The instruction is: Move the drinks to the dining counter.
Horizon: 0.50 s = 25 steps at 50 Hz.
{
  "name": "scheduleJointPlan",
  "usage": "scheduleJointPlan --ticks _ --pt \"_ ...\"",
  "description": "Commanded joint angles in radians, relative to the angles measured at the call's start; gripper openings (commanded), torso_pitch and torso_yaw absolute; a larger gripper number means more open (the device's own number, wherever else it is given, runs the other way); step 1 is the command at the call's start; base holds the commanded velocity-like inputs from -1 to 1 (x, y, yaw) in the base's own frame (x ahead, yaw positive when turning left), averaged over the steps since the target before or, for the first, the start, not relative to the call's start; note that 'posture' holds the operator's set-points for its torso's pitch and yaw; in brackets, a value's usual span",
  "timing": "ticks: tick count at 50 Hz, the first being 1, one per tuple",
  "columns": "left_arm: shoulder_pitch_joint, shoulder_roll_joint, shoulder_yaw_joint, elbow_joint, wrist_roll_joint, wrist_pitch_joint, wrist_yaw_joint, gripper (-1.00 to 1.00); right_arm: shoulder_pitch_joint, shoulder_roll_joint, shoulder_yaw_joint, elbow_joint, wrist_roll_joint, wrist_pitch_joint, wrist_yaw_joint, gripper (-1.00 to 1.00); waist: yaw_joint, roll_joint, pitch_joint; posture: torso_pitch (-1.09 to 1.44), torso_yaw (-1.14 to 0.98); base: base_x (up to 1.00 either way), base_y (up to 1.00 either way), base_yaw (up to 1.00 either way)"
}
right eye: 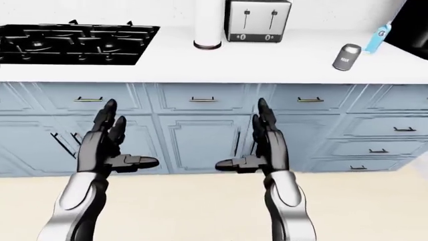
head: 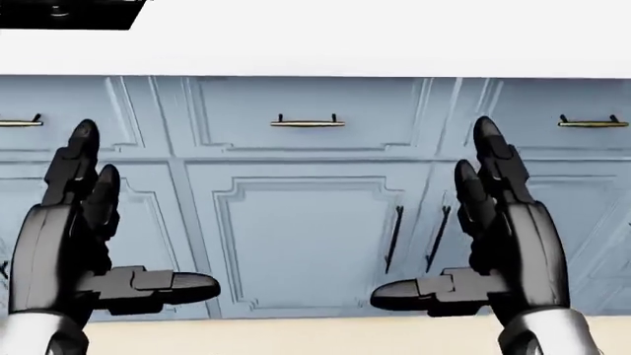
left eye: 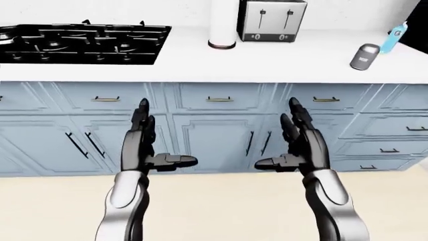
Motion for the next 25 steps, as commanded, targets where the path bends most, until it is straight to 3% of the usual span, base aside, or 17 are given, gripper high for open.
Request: scheduleJointPlan --ticks 1,4,5,6,7,8,9,11,14,16,17,18,19,21,22,23,25 --pt "-0.027 -0.007 -0.016 -0.057 -0.015 -0.025 0.003 1.0 -0.013 -0.009 -0.02 -0.018 0.004 -0.034 -0.002 1.0 -0.006 0.002 -0.017 0.0 0.0 0.0 -1.0 0.0" --pt "-0.025 -0.009 -0.028 -0.045 -0.013 -0.04 0.007 1.0 -0.003 -0.006 -0.026 -0.004 0.021 -0.044 0.002 1.0 0.0 -0.076 -0.044 0.0 0.0 0.0 -1.0 0.0" --pt "-0.025 -0.008 -0.028 -0.054 -0.014 -0.032 0.007 1.0 0.001 -0.007 -0.023 -0.016 0.022 -0.039 0.003 1.0 -0.028 -0.064 -0.031 0.0 0.0 0.0 -1.0 0.0" --pt "-0.024 -0.007 -0.029 -0.064 -0.014 -0.025 0.007 1.0 -0.002 -0.007 -0.023 -0.015 0.022 -0.04 0.001 1.0 -0.019 -0.063 -0.016 0.0 0.0 0.0 -1.0 0.0" --pt "-0.022 -0.006 -0.025 -0.08 -0.018 -0.014 0.007 1.0 -0.005 -0.007 -0.024 -0.006 0.021 -0.046 -0.001 1.0 -0.055 -0.04 -0.035 0.0 0.0 0.0 0.0 -1.0" --pt "-0.018 -0.007 -0.024 -0.084 -0.02 -0.015 0.006 1.0 -0.003 -0.005 -0.024 -0.011 0.029 -0.044 0.001 1.0 -0.042 -0.07 -0.045 0.0 0.0 0.0 0.0 -1.0" --pt "-0.016 -0.007 -0.024 -0.087 -0.02 -0.017 0.006 1.0 0.0 -0.005 -0.021 -0.013 0.029 -0.045 0.001 1.0 -0.053 -0.072 -0.037 0.0 0.0 0.0 0.0 -1.0" --pt "-0.017 -0.007 -0.021 -0.092 -0.023 -0.011 0.007 1.0 0.003 -0.006 -0.021 -0.026 0.032 -0.036 0.001 1.0 -0.068 -0.043 -0.014 0.0 0.0 0.0 0.0 -1.0" --pt "-0.007 -0.01 -0.024 -0.088 -0.026 -0.024 0.006 1.0 0.003 -0.007 -0.018 -0.028 0.032 -0.036 0.004 1.0 -0.079 0.003 -0.005 0.0 0.0 0.0 0.0 -1.0" --pt "-0.002 -0.01 -0.023 -0.091 -0.029 -0.026 0.005 1.0 0.003 -0.007 -0.016 -0.03 0.029 -0.033 0.003 1.0 -0.071 0.04 -0.019 0.0 0.0 0.0 0.0 -1.0" --pt "0.0 -0.008 -0.02 -0.099 -0.031 -0.021 0.004 1.0 0.004 -0.007 -0.017 -0.041 0.032 -0.024 0.003 1.0 -0.042 0.078 -0.026 0.0 0.0 0.0 0.0 -1.0" --pt "0.0 -0.007 -0.017 -0.113 -0.034 -0.008 0.005 1.0 0.005 -0.008 -0.016 -0.042 0.03 -0.023 0.005 1.0 -0.016 0.084 -0.048 0.0 0.0 0.0 0.0 -1.0" --pt "-0.001 -0.006 -0.016 -0.119 -0.036 -0.004 0.004 1.0 0.005 -0.007 -0.017 -0.041 0.03 -0.025 0.005 1.0 -0.026 0.035 -0.016 0.0 0.0 0.0 0.0 -1.0" --pt "0.0 -0.007 -0.017 -0.124 -0.036 -0.001 0.005 1.0 0.01 -0.009 -0.004 -0.039 0.008 -0.034 0.005 1.0 0.015 0.028 -0.033 0.0 0.0 0.0 -0.5 -0.5" --pt "0.003 -0.009 -0.019 -0.123 -0.038 -0.003 0.004 1.0 0.013 -0.005 0.0 -0.032 0.006 -0.037 0.01 1.0 -0.022 0.077 -0.03 0.0 0.0 0.0 -0.48 0.0" --pt "0.006 -0.009 -0.02 -0.122 -0.038 -0.006 0.003 1.0 0.015 -0.004 0.007 -0.024 -0.002 -0.043 0.014 1.0 -0.008 0.045 -0.043 0.0 0.0 0.0 -0.4 0.0" --pt "0.008 -0.007 -0.013 -0.123 -0.041 -0.007 0.001 1.0 0.017 0.0 0.013 -0.021 -0.01 -0.051 0.018 1.0 -0.036 -0.037 -0.042 0.0 0.0 0.12 -0.71 0.0"
